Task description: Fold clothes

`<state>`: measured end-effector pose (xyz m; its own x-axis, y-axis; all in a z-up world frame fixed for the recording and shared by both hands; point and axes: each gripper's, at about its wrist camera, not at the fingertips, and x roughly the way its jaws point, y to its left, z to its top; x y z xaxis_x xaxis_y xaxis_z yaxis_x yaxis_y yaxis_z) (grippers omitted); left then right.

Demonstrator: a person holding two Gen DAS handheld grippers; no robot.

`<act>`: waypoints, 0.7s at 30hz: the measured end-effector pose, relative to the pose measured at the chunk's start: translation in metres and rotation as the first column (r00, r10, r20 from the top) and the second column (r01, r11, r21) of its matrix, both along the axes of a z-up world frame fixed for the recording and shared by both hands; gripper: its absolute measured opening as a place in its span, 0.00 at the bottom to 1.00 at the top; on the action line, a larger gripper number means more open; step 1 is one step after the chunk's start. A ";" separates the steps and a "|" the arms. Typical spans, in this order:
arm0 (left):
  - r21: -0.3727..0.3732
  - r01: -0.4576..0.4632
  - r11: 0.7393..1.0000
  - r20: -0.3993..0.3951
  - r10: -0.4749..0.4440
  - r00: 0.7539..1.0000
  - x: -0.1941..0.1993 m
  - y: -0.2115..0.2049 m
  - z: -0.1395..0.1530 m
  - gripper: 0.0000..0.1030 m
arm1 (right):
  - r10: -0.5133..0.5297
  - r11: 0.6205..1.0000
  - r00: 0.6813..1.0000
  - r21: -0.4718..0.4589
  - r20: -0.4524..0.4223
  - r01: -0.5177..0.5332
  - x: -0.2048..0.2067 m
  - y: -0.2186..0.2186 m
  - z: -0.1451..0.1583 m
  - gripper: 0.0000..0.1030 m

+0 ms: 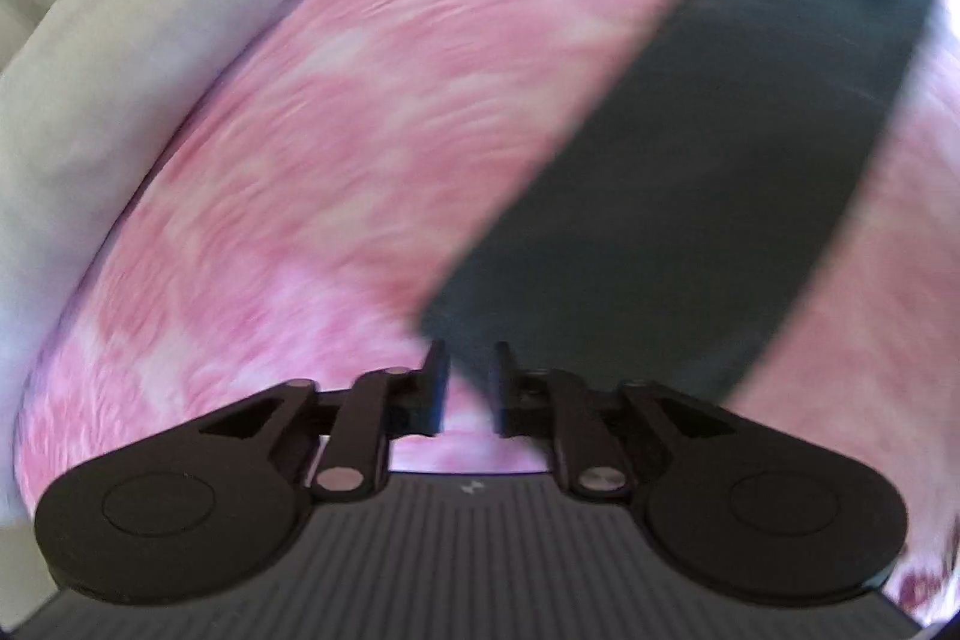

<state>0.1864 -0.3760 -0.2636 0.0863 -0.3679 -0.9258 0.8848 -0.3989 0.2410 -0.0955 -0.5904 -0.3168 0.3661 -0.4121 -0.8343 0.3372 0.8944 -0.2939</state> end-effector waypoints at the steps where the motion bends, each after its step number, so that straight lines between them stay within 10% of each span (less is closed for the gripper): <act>1: 0.012 0.069 0.998 0.017 -0.069 0.997 -0.014 0.010 -0.006 0.26 | -0.002 1.000 1.000 0.013 0.013 0.002 -0.004 0.011 0.005 0.54; 6: 0.102 0.307 0.946 0.128 -0.319 0.939 -0.063 0.050 -0.047 0.26 | -0.015 0.992 0.999 0.128 0.046 0.009 -0.030 0.073 0.011 0.54; 12: 0.119 0.247 0.962 0.079 -0.258 0.963 -0.049 0.054 -0.066 0.26 | -0.171 0.953 0.985 0.256 0.013 0.162 -0.076 0.095 -0.017 0.55; 21: 0.065 0.206 0.976 0.116 -0.213 0.970 -0.086 0.045 -0.030 0.26 | -0.507 0.849 0.859 0.208 0.068 0.485 -0.159 0.092 0.030 0.55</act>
